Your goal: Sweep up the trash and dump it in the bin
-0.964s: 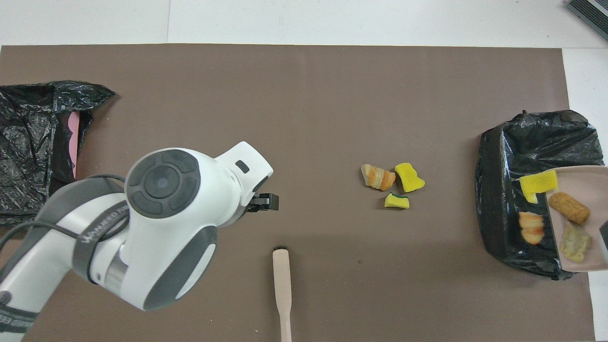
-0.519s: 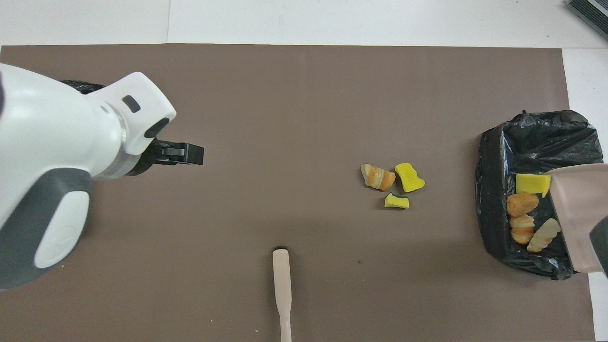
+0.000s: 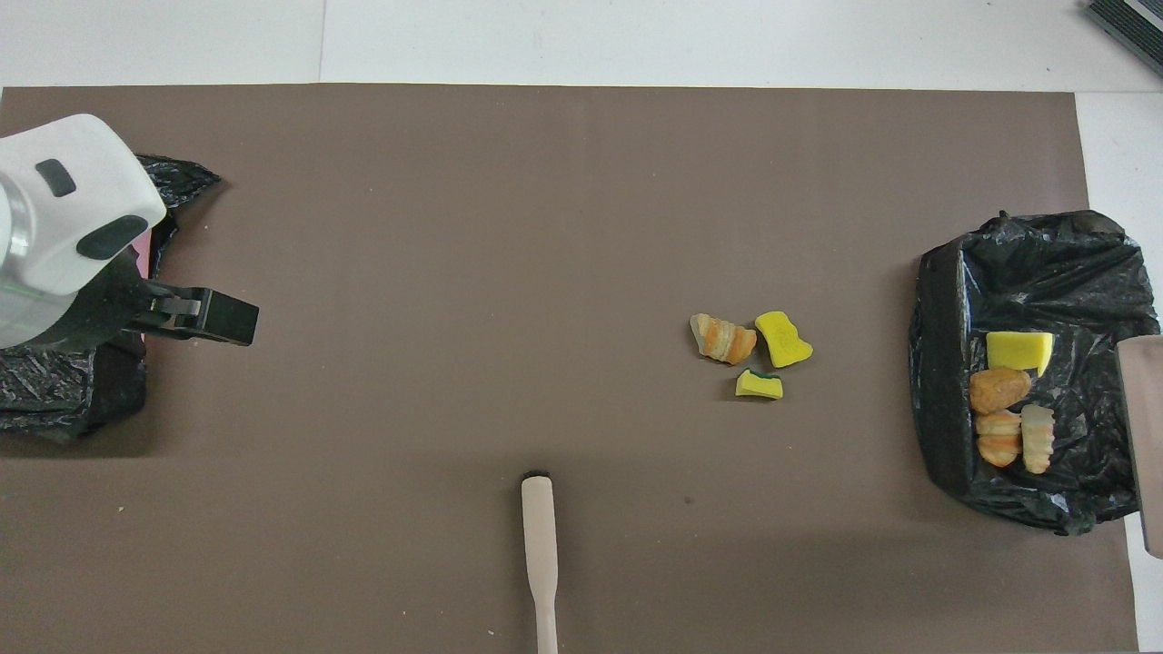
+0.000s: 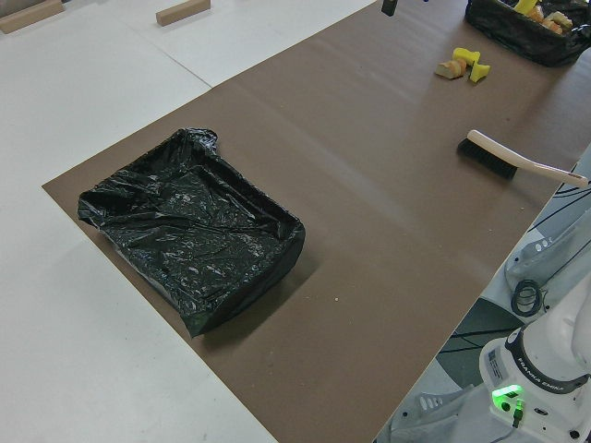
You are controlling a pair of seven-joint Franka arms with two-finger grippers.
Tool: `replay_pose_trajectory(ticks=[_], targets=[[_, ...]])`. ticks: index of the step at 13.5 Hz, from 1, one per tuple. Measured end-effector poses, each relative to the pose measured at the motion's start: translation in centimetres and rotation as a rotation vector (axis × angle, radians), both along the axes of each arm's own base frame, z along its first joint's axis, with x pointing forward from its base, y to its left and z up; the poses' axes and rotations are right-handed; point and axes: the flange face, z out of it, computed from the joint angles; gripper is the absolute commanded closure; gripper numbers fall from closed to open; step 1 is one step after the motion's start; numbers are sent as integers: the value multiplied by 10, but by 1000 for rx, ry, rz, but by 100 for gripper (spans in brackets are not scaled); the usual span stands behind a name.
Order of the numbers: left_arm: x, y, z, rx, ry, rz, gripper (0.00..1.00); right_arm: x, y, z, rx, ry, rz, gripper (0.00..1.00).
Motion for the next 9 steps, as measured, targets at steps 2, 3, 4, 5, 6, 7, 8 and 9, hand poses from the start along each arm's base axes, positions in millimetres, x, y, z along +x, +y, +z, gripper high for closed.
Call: replay_pose_trajectory(ticks=[2,3,4,5,6,7,8,9], targets=[[0,8,4,1,3,12,0,-6,25,11,49,-51,-39,100],[-1,9,4,2,3,14,0,-4,46,11,63,-88,-68,100],[-1,10,4,2,4,15,0,-1,72,8,79,-143,-110,100],[-1,10,4,2,5,15,0,1,100,4,102,-202,-153,100],[-1,10,5,2,5,16,0,2,125,-2,139,-262,-201,100],[-1,12,5,3,7,18,0,1,149,-9,209,-335,-287,100],[-2,13,5,4,12,20,0,1,166,-14,274,-403,-385,100],[-2,14,5,6,19,22,0,1,181,-20,319,-467,-489,100]])
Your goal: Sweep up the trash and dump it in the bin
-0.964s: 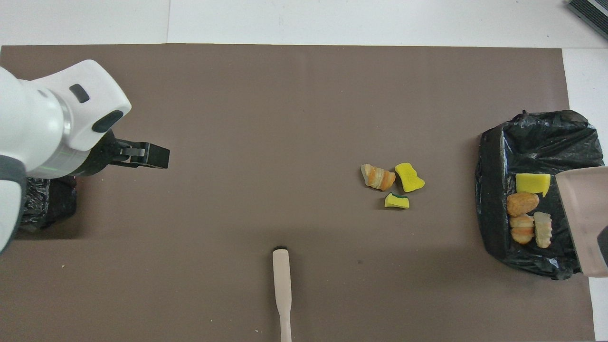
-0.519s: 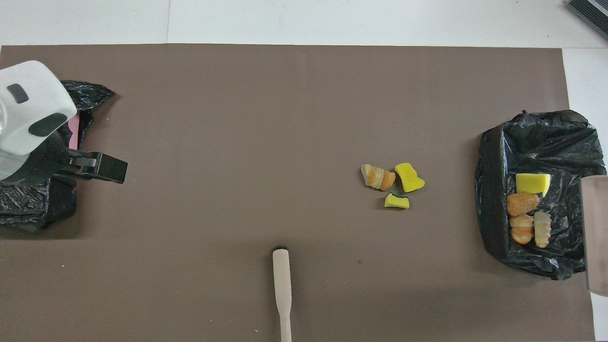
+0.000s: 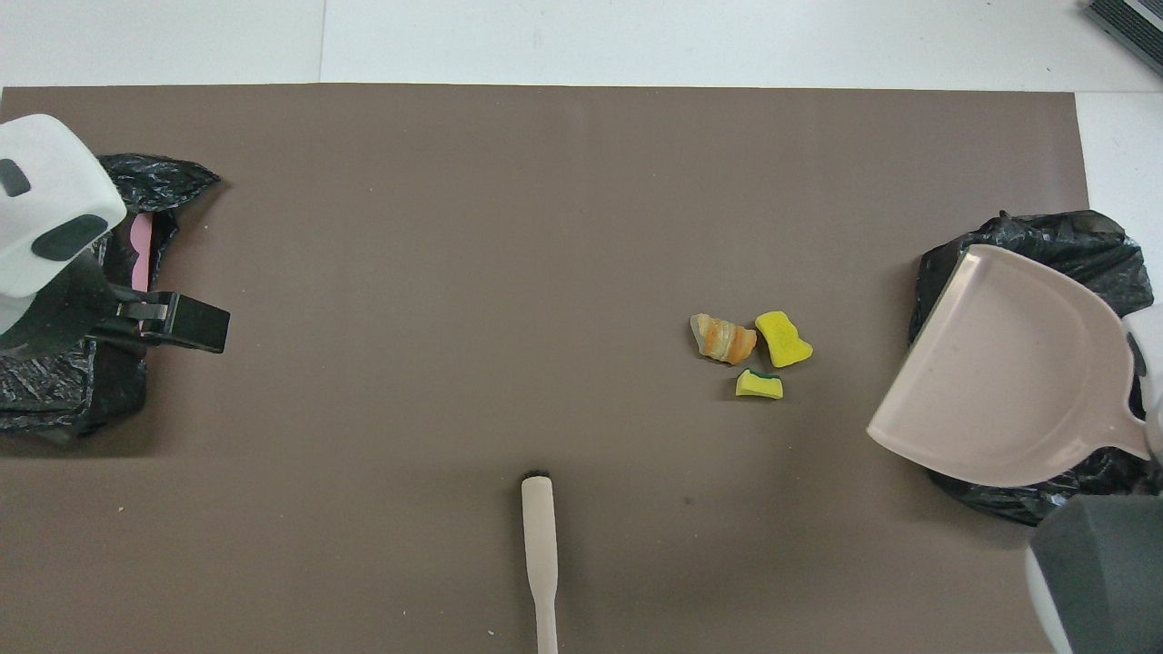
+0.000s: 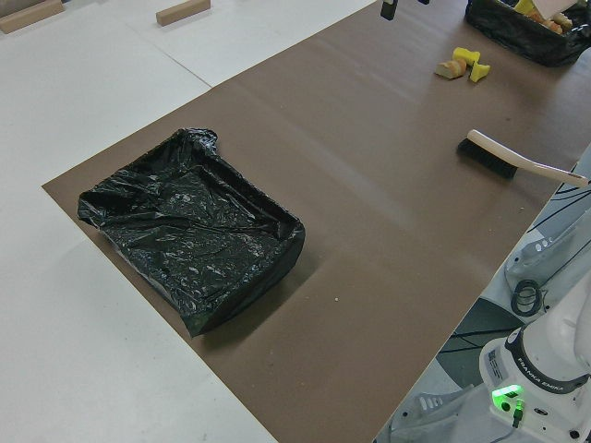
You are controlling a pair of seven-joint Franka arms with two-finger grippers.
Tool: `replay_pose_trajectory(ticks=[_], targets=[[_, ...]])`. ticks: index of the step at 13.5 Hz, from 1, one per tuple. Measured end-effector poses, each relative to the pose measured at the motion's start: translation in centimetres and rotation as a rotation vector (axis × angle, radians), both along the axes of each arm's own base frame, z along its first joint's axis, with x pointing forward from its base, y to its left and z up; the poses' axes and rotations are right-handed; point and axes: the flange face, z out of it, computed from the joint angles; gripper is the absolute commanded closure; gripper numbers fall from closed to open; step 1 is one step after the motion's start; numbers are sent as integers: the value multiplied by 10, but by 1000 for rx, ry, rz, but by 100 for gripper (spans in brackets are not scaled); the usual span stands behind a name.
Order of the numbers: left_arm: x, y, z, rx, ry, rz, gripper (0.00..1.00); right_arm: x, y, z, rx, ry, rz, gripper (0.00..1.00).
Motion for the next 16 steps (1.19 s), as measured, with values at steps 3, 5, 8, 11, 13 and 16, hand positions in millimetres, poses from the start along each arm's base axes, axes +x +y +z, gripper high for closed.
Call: replay_pose_trajectory(ticks=[3,5,8,11,13,16], targets=[[0,8,6,-1,-4,15,0,8,73,-27,87,-115,-251,100],[2,18,14,-5,-20,30,0,21,132,-54,102,-169,-373,100],[3,29,18,-9,-23,39,0,46,198,-90,179,-211,-498,100],[1,26,18,-8,-14,30,0,74,244,-112,361,-215,-650,100],[1,28,18,-9,-13,34,0,85,282,-125,403,-203,-759,100],[1,28,19,-9,-13,33,0,97,362,-155,405,-178,-846,100]])
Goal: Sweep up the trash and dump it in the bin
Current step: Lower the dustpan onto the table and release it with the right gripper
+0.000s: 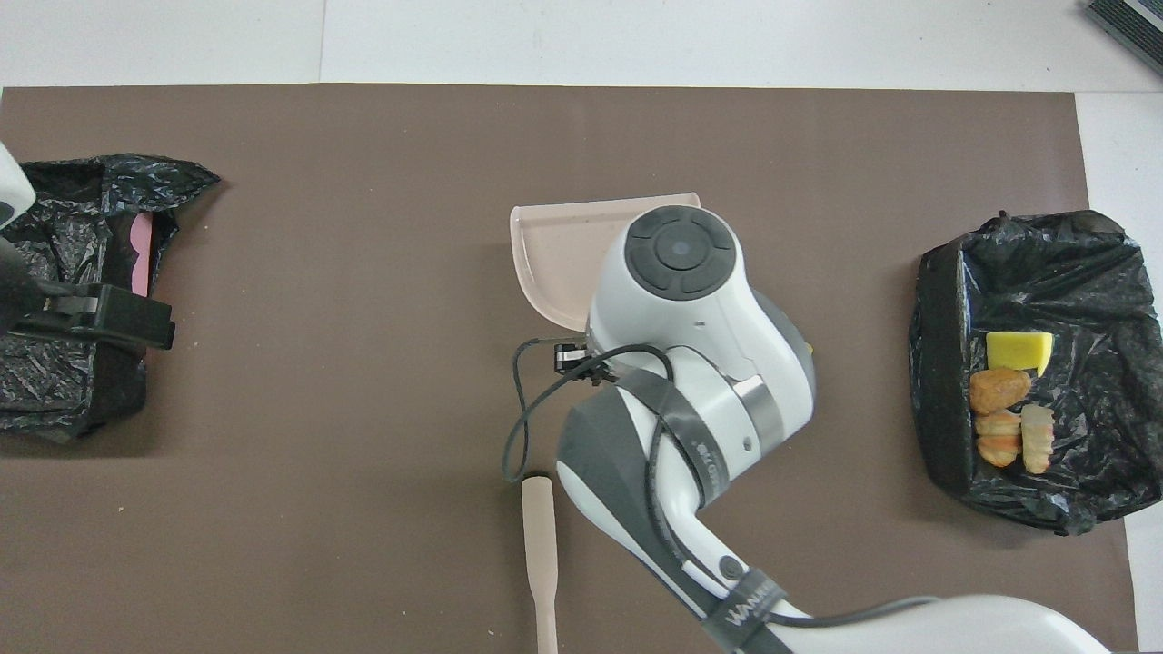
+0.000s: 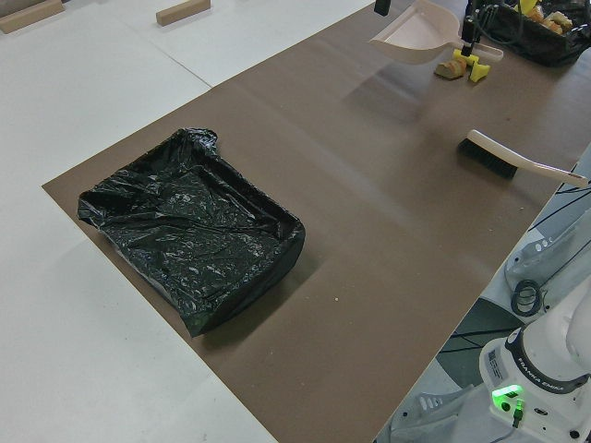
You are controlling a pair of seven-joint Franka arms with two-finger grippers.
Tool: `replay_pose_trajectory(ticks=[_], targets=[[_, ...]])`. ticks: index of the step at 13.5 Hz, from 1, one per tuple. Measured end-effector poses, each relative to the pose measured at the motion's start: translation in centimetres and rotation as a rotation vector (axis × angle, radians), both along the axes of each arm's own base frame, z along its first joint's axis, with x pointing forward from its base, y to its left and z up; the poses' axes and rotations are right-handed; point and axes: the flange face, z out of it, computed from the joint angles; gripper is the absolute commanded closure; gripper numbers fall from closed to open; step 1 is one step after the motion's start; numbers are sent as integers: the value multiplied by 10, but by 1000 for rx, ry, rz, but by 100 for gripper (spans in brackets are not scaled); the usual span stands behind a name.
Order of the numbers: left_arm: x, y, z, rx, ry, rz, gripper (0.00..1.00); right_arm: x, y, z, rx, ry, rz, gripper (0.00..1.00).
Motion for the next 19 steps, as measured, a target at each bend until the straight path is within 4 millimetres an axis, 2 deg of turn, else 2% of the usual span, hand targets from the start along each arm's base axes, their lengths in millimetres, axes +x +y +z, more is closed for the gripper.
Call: replay_pose_trajectory(ticks=[2,4,9,14,15,16,19], targets=[[0,1,0,0,1,1,0,5,41,-30,7,33,-12,100],[0,2,1,-1,0,1,0,12,57,-50,14,51,-13,100],[-9,9,18,-6,-30,6,0,13,62,-74,-5,69,-1,100],[-9,14,19,-50,-22,22,0,22,60,-87,13,47,24,100],[-7,26,18,-80,-16,47,0,22,60,-86,15,46,28,85],[-5,38,17,-98,-14,62,0,23,60,-86,15,44,33,1],[-4,43,17,-99,-14,69,0,26,59,-78,25,29,46,0]])
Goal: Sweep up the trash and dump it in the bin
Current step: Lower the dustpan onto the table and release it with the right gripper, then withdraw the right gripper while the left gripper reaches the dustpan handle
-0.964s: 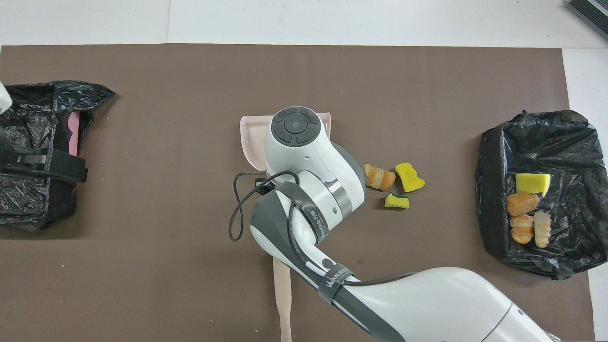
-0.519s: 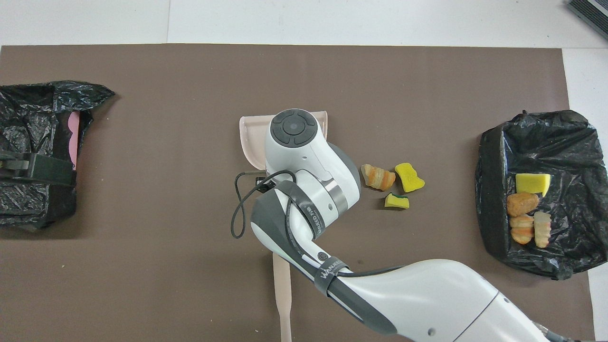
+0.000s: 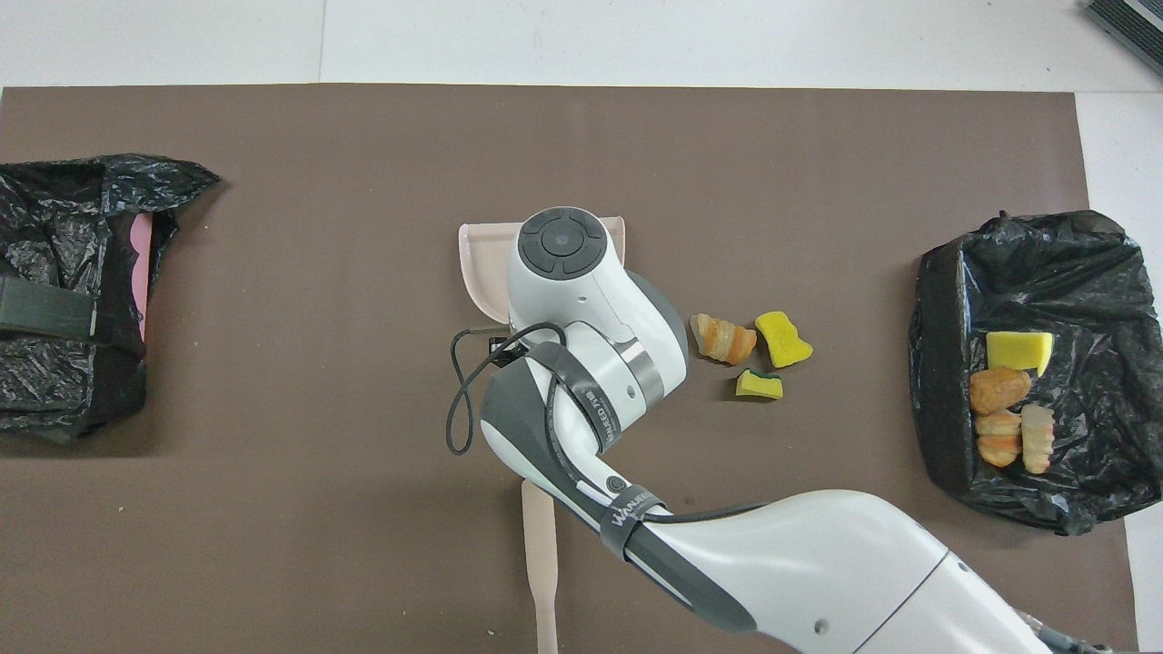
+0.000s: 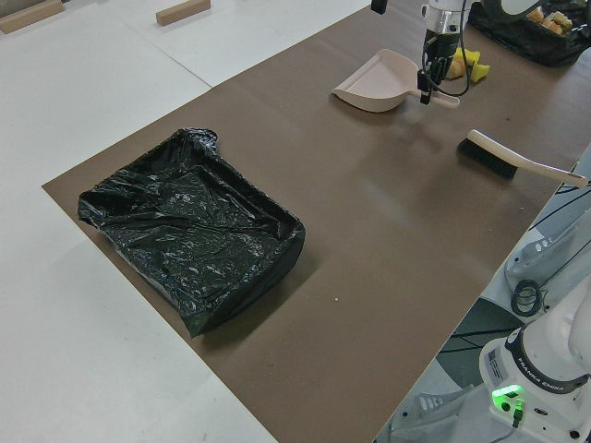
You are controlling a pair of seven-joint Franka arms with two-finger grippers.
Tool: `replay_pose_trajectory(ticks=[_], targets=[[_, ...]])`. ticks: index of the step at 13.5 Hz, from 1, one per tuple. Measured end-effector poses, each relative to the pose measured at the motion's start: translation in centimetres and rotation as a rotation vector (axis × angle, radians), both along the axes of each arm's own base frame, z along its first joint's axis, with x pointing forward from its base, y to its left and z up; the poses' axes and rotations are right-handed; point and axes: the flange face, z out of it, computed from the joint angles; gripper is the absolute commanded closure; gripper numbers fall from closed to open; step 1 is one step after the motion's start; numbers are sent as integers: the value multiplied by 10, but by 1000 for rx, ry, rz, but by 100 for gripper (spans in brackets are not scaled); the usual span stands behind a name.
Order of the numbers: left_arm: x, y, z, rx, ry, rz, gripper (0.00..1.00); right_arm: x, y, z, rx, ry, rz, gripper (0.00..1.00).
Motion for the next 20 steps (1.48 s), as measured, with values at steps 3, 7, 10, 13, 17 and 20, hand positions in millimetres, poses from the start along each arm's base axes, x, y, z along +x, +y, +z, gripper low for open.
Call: replay_pose_trajectory(ticks=[3,7,10,13,17,20], targets=[[-1,-7,-1,24,0,-14,0,4,-7,27,17,-36,-2,0],[0,-8,-5,40,4,-54,0,5,-24,77,29,-89,0,0],[-1,-11,-6,41,4,-75,0,-21,-33,114,5,-92,16,0],[-2,-12,-7,59,6,-79,0,-67,-35,126,-3,-70,37,0],[-5,-19,-6,64,4,-93,0,-142,-23,105,-1,-48,80,0],[-4,-28,-3,63,-27,-106,0,-205,-18,81,-12,-24,128,0]])
